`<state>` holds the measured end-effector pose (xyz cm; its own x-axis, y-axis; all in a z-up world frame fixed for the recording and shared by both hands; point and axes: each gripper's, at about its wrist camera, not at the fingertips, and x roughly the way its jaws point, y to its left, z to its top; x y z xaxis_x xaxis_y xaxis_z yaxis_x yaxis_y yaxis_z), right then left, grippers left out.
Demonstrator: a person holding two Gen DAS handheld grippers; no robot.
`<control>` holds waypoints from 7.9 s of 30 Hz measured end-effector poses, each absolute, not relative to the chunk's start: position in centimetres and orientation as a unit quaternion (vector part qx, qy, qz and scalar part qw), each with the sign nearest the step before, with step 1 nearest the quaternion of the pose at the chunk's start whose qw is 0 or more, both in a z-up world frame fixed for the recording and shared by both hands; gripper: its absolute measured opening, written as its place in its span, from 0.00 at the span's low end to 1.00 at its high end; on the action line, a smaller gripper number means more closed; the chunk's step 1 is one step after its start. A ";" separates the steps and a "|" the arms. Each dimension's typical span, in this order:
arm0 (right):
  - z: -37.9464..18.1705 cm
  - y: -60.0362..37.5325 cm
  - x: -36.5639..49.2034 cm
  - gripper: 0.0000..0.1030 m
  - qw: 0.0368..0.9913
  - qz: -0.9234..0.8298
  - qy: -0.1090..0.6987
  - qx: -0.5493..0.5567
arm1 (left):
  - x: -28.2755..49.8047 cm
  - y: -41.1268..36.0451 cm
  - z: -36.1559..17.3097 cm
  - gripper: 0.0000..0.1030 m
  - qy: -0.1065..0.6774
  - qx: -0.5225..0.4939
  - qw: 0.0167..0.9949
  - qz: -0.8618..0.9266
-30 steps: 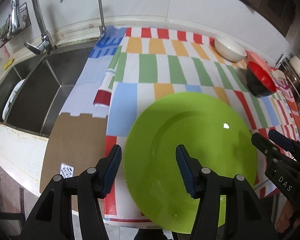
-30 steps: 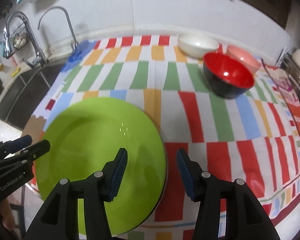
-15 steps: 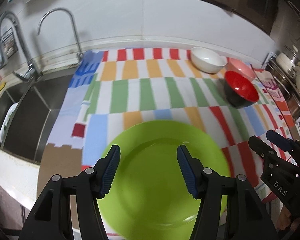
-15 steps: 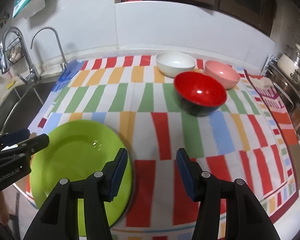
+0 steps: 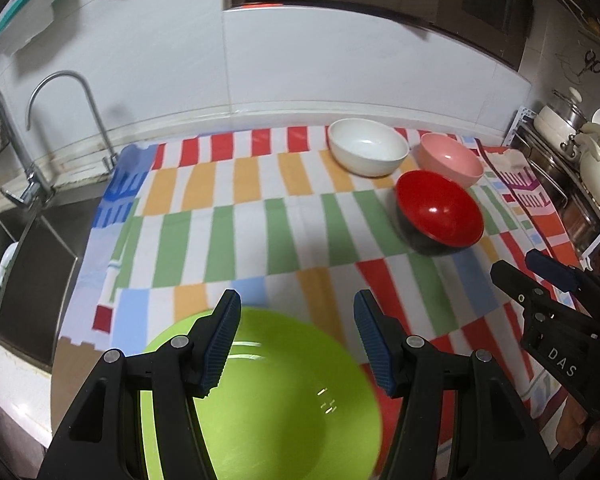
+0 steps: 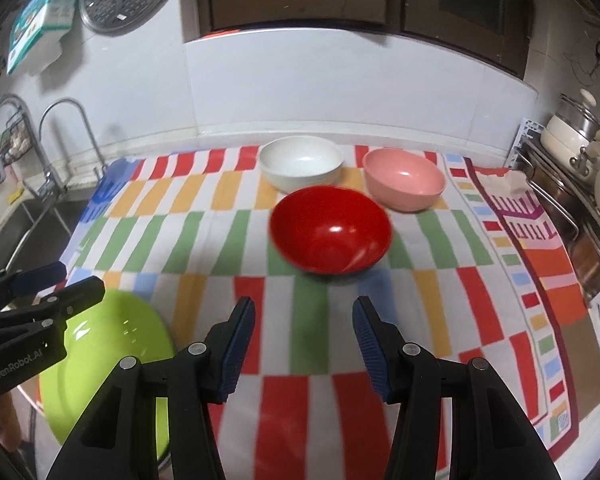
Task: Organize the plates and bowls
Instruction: 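Move both grippers to the rim of the white bowl, then close both grippers on the white bowl rim, then lift the white bowl with both grippers and carry it toward the plate stack, then lower the white bowl onto the green plate and open both grippers, then move both grippers to the rim of the pink bowl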
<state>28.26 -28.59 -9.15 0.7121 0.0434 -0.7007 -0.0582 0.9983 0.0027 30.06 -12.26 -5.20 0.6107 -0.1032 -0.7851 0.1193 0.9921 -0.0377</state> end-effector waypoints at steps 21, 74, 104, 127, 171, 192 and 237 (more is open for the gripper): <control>-6.8 -33.9 35.8 0.46 0.936 0.035 0.350 0.019 | 38.2 -17.3 -2.7 0.55 0.401 0.022 0.912 -0.087; -14.9 -32.5 60.9 0.09 0.850 0.131 0.508 -0.047 | 60.8 -21.0 -14.4 0.14 0.525 0.032 0.842 -0.119; -5.5 -30.9 51.5 0.08 0.888 0.112 0.446 -0.029 | 51.0 -18.1 -5.1 0.13 0.457 0.018 0.881 -0.120; -4.2 -32.5 36.6 0.09 0.892 0.087 0.443 -0.009 | 37.8 -18.4 -4.5 0.13 0.464 0.020 0.871 -0.158; -14.3 -37.3 30.8 0.09 0.816 0.058 0.573 0.045 | 32.0 -22.8 -14.2 0.15 0.589 0.026 0.785 -0.190; -11.5 -37.9 30.6 0.15 0.855 0.041 0.515 0.040 | 32.7 -22.4 -10.4 0.46 0.523 0.056 0.830 -0.185; -6.2 -45.2 45.9 0.60 0.915 -0.067 0.390 0.084 | 52.3 -28.7 -3.3 0.78 0.386 0.132 0.891 -0.202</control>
